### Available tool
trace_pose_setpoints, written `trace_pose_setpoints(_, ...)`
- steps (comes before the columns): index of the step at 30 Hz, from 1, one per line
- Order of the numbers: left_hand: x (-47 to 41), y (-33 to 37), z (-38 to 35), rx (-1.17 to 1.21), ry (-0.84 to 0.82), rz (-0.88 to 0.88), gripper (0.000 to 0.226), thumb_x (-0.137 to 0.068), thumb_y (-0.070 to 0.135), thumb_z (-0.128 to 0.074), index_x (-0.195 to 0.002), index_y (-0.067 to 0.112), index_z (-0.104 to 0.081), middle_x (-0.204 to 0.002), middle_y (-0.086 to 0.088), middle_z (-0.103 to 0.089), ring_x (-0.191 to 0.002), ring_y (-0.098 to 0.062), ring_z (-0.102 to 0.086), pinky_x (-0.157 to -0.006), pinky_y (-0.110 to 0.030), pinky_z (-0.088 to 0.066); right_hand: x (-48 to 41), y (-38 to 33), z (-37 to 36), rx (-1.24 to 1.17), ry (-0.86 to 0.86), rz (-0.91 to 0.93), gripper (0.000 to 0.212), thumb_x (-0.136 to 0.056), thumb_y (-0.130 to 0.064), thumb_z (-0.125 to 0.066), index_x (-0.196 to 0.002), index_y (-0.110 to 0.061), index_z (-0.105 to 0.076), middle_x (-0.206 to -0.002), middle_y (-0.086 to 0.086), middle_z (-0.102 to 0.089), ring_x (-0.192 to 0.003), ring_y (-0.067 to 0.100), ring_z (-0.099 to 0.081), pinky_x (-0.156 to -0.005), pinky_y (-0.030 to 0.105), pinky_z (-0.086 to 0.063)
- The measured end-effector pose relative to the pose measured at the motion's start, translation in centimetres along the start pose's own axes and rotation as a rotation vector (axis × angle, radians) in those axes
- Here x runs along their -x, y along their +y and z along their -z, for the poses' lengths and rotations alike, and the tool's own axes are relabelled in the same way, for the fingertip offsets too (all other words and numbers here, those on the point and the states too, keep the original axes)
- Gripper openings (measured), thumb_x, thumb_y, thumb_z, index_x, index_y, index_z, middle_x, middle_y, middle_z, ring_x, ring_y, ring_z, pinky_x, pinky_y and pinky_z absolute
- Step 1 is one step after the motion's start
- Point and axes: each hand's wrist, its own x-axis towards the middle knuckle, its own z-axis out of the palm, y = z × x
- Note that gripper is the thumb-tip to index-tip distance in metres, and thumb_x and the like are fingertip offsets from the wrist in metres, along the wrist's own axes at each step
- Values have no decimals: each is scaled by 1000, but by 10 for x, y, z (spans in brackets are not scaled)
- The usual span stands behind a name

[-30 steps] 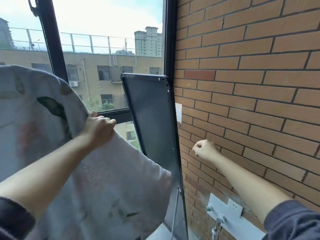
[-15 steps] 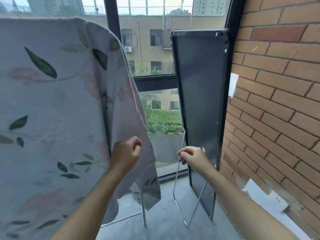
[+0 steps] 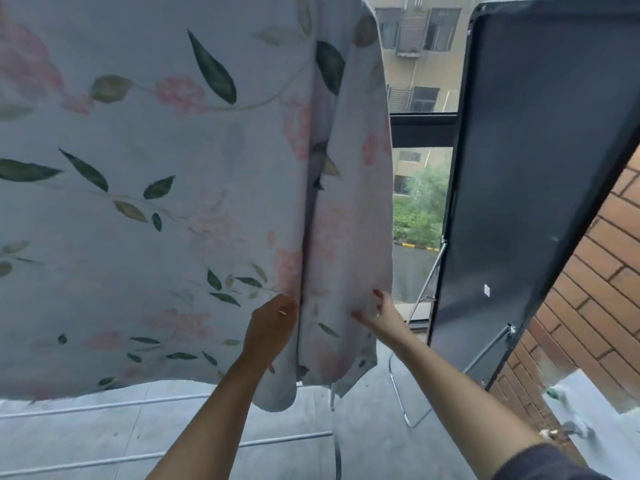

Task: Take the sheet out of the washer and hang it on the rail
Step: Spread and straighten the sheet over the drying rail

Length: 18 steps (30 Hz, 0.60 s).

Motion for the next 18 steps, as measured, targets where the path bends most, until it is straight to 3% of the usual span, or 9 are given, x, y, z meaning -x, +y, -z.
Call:
trace_pose_setpoints(2, -9, -13, -2, 5, -30, 8, 24, -84, 5, -53, -87, 25, -65, -84, 11, -63, -76, -9, -58, -62, -2, -35, -13, -3, -28, -197, 11, -34, 117, -46, -46, -85, -139, -14, -22, -127, 5, -48, -108, 19, -49, -80, 25, -47)
trace_pose_setpoints(3, -11, -16, -5, 2, -46, 12, 26, -82, 3, -53, -87, 26, -65, -84, 13, -63, -77, -9, -58, -62, -1, -34, -17, -3, -37, -212, 45, -34, 109, -43, -48, -84, -132, -17, -28, -121, 3, -49, -104, 17, -49, -76, 23, -44)
trace_pose_setpoints(5, -16, -26, -11, 2, -81, 38, 32, -79, 2, -53, -80, 34, -60, -82, 15, -63, -76, -9, -59, -63, -3, -37, -27, -7, -46, -47, 106, -78, 68, -63, -41, -66, -121, -12, -45, -114, 7, -58, -99, 21, -56, -69, 22, -35)
trace_pose_setpoints(7, -16, -35, -16, 8, -106, 74, 36, -78, 2, -52, -75, 38, -58, -83, 15, -65, -75, -9, -61, -67, -14, -46, -38, -1, -42, 148, 203, -140, 58, -70, -36, -45, -116, -2, -56, -115, 20, -64, -104, 36, -60, -67, 28, -33)
trace_pose_setpoints(9, -14, -43, -20, 18, -99, 72, 32, -79, -2, -52, -83, 27, -65, -91, 8, -69, -78, -9, -61, -73, -16, -48, -43, 9, -18, 159, 306, -194, 42, -78, -28, -45, -110, -5, -60, -114, 24, -63, -104, 40, -59, -70, 33, -38)
trace_pose_setpoints(11, -14, -46, -21, 20, -69, 44, 26, -80, -5, -53, -93, 10, -70, -98, -2, -70, -84, -14, -62, -77, -6, -43, -39, 15, 20, 127, 443, -271, 32, -82, -22, -51, -108, -7, -61, -114, 24, -62, -105, 42, -57, -74, 37, -41)
trace_pose_setpoints(14, -18, -37, -22, 36, -20, 37, 26, -78, 9, -49, -92, 11, -71, -98, -1, -71, -88, -19, -64, -84, -24, -49, -47, 22, 65, 177, 498, -307, 33, -81, -22, -53, -110, -6, -57, -117, 26, -59, -109, 45, -54, -81, 42, -43)
trace_pose_setpoints(16, -22, -22, -23, 36, 3, 25, 24, -79, 6, -50, -90, 14, -69, -95, 3, -69, -84, -17, -63, -82, -25, -49, -57, 16, 72, 230, 417, -258, 38, -85, -18, -55, -122, -9, -51, -125, 25, -55, -114, 44, -51, -89, 43, -43)
trace_pose_setpoints(18, -29, -7, -21, 34, 22, -36, 24, -80, -3, -52, -90, 12, -67, -92, 3, -68, -81, -17, -62, -79, -24, -49, -64, -3, 67, 190, 386, -104, 55, -83, -23, -59, -134, -12, -40, -132, 21, -50, -118, 40, -49, -93, 44, -42)
